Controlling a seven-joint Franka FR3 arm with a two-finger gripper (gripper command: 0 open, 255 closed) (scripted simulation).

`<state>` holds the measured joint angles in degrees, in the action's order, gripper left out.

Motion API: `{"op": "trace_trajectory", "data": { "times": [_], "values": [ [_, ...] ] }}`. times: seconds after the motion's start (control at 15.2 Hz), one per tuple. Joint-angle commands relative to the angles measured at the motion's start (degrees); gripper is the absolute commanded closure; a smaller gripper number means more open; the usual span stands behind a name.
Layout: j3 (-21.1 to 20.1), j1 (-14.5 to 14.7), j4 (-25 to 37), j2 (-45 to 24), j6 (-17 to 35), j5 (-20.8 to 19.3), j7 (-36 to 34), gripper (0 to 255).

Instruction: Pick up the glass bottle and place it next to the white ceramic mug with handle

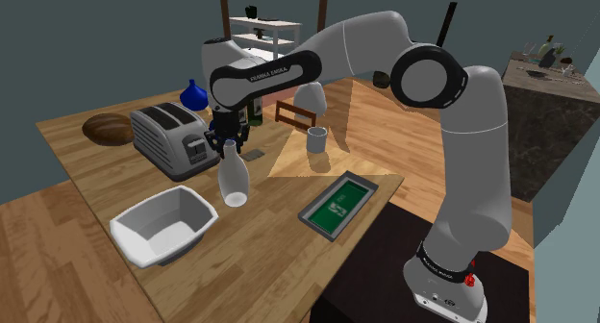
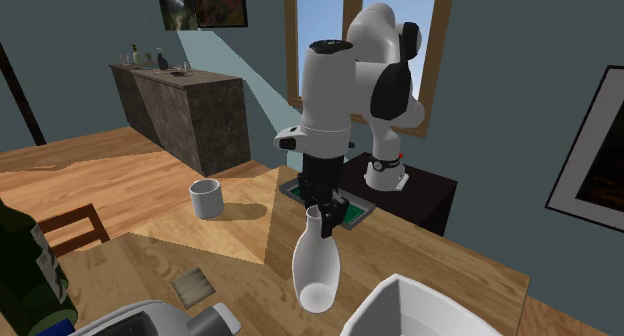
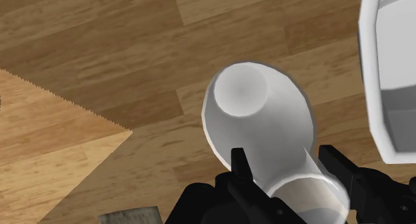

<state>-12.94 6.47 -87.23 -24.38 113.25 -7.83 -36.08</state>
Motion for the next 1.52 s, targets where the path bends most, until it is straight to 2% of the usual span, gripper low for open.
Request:
{"op": "trace_trajectory", "data": {
  "times": [0.0,0.46,1.45],
  "values": [
    [0.0,0.0,-0.01,-0.02,0.0,0.0,0.0,255],
    [0.0,0.0,-0.01,-0.02,0.01,0.0,0.0,255],
    [-0.3,0.41,9.98,1.05,-11.0,0.55,0.77,255]
  ]
}}
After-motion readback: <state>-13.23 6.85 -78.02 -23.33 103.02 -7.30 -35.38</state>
